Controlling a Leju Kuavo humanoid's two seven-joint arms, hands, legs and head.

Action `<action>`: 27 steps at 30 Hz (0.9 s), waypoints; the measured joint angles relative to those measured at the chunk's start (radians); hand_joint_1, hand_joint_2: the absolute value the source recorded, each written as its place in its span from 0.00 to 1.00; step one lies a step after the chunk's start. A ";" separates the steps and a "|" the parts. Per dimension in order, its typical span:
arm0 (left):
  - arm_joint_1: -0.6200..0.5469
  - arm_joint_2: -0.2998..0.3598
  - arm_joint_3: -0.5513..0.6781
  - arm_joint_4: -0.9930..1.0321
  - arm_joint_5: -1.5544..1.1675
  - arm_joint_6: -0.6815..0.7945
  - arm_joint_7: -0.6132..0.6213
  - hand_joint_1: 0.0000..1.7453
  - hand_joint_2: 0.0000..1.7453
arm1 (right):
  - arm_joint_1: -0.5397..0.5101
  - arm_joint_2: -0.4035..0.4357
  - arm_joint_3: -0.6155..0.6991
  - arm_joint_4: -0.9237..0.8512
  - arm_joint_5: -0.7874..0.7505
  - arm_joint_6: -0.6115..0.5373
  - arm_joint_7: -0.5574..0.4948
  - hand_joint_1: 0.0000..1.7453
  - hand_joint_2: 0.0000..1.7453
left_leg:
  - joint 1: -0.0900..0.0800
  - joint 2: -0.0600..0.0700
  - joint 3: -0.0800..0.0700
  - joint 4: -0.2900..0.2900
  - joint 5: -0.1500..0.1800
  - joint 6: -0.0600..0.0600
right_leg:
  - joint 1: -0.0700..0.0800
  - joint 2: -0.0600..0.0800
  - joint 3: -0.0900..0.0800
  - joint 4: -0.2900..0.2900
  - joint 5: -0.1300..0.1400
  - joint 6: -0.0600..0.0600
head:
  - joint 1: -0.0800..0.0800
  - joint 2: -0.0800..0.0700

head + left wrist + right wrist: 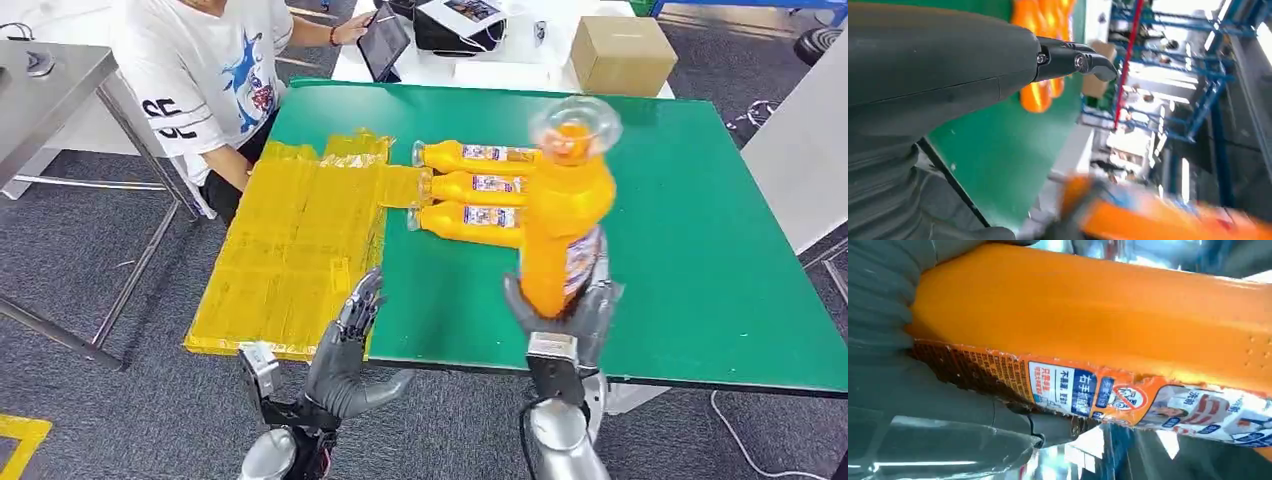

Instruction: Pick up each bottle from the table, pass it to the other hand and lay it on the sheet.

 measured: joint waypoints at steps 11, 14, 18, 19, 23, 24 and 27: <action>-0.011 0.014 -0.017 -0.026 0.026 -0.029 0.010 0.00 1.00 | 0.005 0.000 0.222 0.239 -0.057 0.011 -0.001 1.00 1.00 | 0.000 0.000 0.000 0.000 0.000 0.000 | 0.000 0.000 0.000 0.000 0.000 0.000 | 0.000 0.000; -0.012 0.017 -0.022 -0.028 0.027 -0.030 0.010 0.00 1.00 | 0.005 0.000 0.234 0.256 -0.058 0.011 -0.001 1.00 1.00 | 0.000 0.000 0.000 0.000 0.000 0.000 | 0.000 0.000 0.000 0.000 0.000 0.000 | 0.000 0.000; -0.012 0.018 -0.024 -0.028 0.050 -0.047 0.016 0.00 1.00 | 0.001 0.000 0.242 0.286 -0.038 0.045 -0.001 1.00 1.00 | 0.000 0.000 0.000 0.000 0.000 0.000 | 0.000 0.000 0.000 0.000 0.000 0.000 | 0.000 0.000; -0.011 0.018 -0.024 -0.028 0.056 -0.050 0.019 0.00 1.00 | -0.002 0.002 0.248 0.302 -0.027 0.053 -0.001 1.00 1.00 | 0.000 0.000 0.000 0.000 0.000 0.000 | 0.000 0.000 0.000 0.000 0.000 0.000 | 0.000 0.000; -0.011 0.018 -0.023 -0.023 0.066 -0.052 0.023 0.00 1.00 | -0.019 0.019 0.284 0.383 0.001 0.044 -0.001 1.00 1.00 | 0.000 0.000 0.000 0.000 0.000 0.000 | 0.000 0.000 -0.001 0.000 0.000 0.000 | 0.000 0.000; -0.010 0.018 -0.023 -0.018 0.067 -0.052 0.023 0.00 1.00 | -0.026 0.023 0.293 0.405 0.003 0.040 -0.001 1.00 1.00 | 0.000 0.000 0.000 0.000 0.000 0.000 | 0.000 0.000 -0.001 0.000 0.000 0.000 | 0.000 0.000; -0.008 0.020 -0.022 -0.010 0.071 -0.055 0.027 0.00 1.00 | -0.043 0.033 0.310 0.457 0.019 0.033 -0.001 1.00 1.00 | 0.000 0.000 0.000 0.000 0.000 0.000 | 0.000 0.000 -0.001 0.000 0.000 0.000 | 0.000 0.000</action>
